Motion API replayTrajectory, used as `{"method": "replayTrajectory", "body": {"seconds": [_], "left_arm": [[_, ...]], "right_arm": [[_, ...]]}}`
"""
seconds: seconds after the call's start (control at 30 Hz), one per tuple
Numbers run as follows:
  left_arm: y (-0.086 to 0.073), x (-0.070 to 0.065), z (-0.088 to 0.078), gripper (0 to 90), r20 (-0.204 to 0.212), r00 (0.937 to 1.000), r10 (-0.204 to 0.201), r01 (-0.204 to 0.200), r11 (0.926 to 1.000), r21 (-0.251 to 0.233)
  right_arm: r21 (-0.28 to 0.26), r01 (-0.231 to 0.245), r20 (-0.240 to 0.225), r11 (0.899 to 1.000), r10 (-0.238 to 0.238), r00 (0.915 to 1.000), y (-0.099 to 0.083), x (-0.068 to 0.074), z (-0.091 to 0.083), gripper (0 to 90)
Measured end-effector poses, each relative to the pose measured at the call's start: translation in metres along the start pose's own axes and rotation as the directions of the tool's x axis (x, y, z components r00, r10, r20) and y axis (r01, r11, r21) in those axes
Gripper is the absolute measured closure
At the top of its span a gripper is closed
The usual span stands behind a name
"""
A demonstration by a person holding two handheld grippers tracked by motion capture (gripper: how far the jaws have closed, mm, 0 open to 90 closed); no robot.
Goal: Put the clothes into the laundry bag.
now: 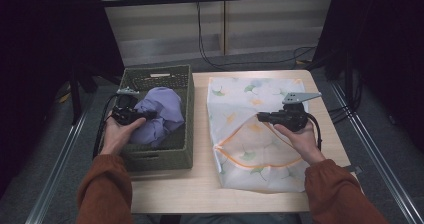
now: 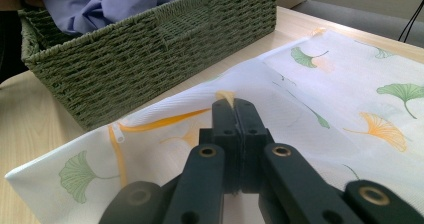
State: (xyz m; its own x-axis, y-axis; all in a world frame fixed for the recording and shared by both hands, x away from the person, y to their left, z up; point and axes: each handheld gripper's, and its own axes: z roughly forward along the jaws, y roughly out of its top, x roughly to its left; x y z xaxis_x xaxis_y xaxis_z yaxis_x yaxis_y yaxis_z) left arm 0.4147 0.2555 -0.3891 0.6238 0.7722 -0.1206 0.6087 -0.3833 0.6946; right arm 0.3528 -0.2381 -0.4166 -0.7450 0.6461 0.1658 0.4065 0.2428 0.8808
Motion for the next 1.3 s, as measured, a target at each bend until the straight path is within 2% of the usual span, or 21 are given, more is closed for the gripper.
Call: {"method": "replayTrajectory", "body": {"seconds": [0.13,0.23,0.43,0.6,0.73,0.83,0.97,1.07,1.13,1.3], "left_arm": [[-0.002,0.0,-0.003,72.8,0.002,1.0,-0.006,0.006,0.9991,-0.043],[-0.006,0.002,-0.007,72.8,-0.005,0.9996,-0.027,0.027,0.9963,-0.081],[-0.013,0.004,-0.015,72.8,-0.034,0.9979,-0.055,0.049,0.9871,-0.153],[-0.015,0.005,-0.022,72.8,-0.032,0.997,-0.071,0.063,0.9777,-0.2],[-0.016,0.005,-0.027,72.8,-0.051,0.9972,-0.055,0.042,0.9731,-0.226],[-0.019,0.004,-0.031,72.8,-0.041,0.9973,-0.06,0.048,0.9643,-0.26],[-0.022,0.002,-0.033,72.8,-0.038,0.9981,-0.048,0.035,0.9599,-0.278],[-0.026,0.0,-0.035,72.8,-0.027,0.9982,-0.053,0.042,0.9486,-0.314],[-0.025,0.0,-0.036,72.8,-0.034,0.9983,-0.048,0.036,0.9504,-0.309],[-0.03,-0.002,-0.036,72.7,-0.032,0.9979,-0.056,0.042,0.9393,-0.341]], "right_arm": [[-0.001,-0.002,0.0,1.0,0.002,1.0,0.0,0.0,0.0,89.7],[-0.002,0.002,-0.001,1.0,-0.002,1.0,0.0,0.0,-0.001,89.7],[-0.002,0.001,-0.001,1.0,-0.001,1.0,0.0,0.0,0.0,89.7],[0.0,0.001,-0.003,1.0,-0.001,1.0,0.0,0.001,0.0,89.8],[0.0,0.001,-0.003,1.0,-0.001,1.0,0.0,0.001,0.0,89.8],[-0.005,0.002,-0.002,1.0,-0.002,1.0,0.0,0.001,-0.001,89.8],[-0.007,0.006,-0.004,1.0,-0.006,1.0,0.001,0.002,-0.001,89.8],[-0.007,0.004,-0.006,1.0,-0.004,1.0,0.001,0.002,-0.001,89.8],[-0.007,0.004,-0.004,1.0,-0.004,1.0,0.001,0.002,0.0,89.8],[-0.008,0.008,-0.003,1.0,-0.008,1.0,0.001,0.002,0.0,89.7]]}}
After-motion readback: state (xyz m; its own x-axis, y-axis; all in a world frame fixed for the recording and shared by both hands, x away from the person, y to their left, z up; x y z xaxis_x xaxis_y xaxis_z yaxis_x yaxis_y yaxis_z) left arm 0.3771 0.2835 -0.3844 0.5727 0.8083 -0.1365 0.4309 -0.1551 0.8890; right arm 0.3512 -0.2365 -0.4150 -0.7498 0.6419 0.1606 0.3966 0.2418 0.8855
